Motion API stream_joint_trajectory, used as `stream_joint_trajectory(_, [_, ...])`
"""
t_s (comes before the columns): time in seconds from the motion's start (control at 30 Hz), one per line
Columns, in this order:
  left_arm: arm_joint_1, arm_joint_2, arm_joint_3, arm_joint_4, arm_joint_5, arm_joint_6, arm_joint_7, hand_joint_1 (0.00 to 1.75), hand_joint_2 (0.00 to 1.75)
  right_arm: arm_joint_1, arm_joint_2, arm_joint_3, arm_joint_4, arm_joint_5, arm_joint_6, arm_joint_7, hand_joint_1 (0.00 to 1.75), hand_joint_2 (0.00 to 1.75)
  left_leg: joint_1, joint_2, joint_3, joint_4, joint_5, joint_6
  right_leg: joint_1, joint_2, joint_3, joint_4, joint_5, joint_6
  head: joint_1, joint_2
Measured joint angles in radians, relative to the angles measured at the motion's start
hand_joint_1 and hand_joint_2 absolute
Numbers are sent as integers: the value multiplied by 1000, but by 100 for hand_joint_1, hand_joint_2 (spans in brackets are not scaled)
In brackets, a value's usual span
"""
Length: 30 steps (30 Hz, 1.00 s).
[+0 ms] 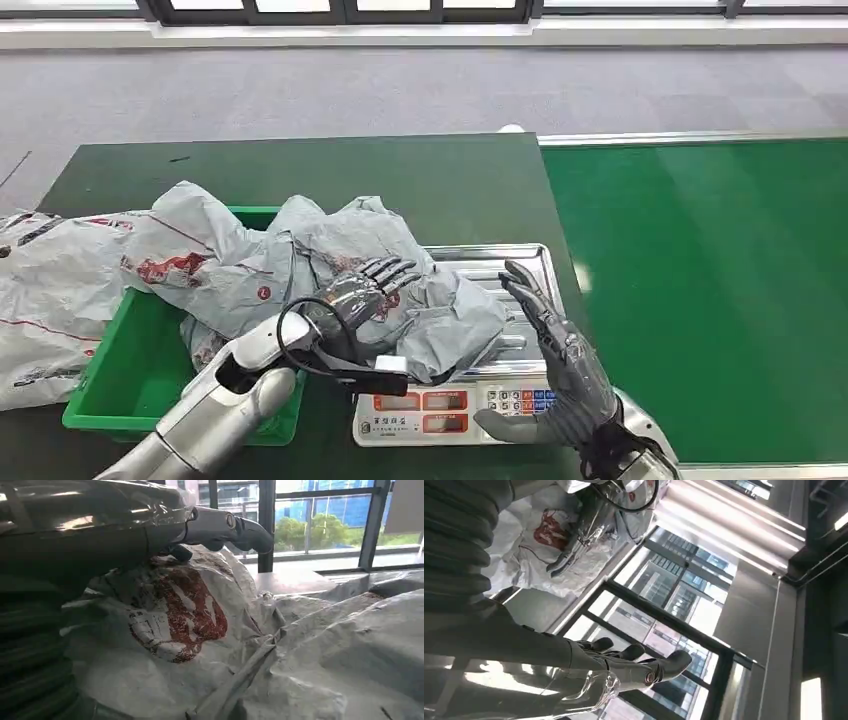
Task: Moved the parcel from conveyor to table for the left to box.
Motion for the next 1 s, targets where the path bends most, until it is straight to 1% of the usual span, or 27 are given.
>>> stream_joint_trajectory(0.23, [-13,9,-16,13,0,-1,-3,0,175,1,0,-8,0,0,1,0,0,175,0,0,0,0,0,0,0,0,0,0,0,0,0,0])
stream_joint_trajectory(0.4, [-29,21,-35,17,-8,-44,-28,0,175,6,0,-9,-2,1,5,-1,0,175,0,0,0,0,0,0,0,0,1,0,0,0,0,0])
stream_joint_trajectory(0.8, [-43,33,-53,22,-8,-59,-39,0,175,19,-1,-13,-6,2,5,-3,0,175,0,0,1,0,0,0,0,0,1,0,0,0,0,0])
stream_joint_trajectory(0.83, [-45,34,-55,23,-8,-73,-43,175,175,20,-1,-13,-6,2,5,-3,0,175,0,0,1,0,0,0,0,0,1,0,0,0,0,0])
stream_joint_trajectory(1.0, [-67,52,-78,30,-12,-142,-73,175,175,35,-3,-16,-6,2,4,-7,0,175,0,0,-2,0,0,0,0,0,3,0,0,-1,0,0])
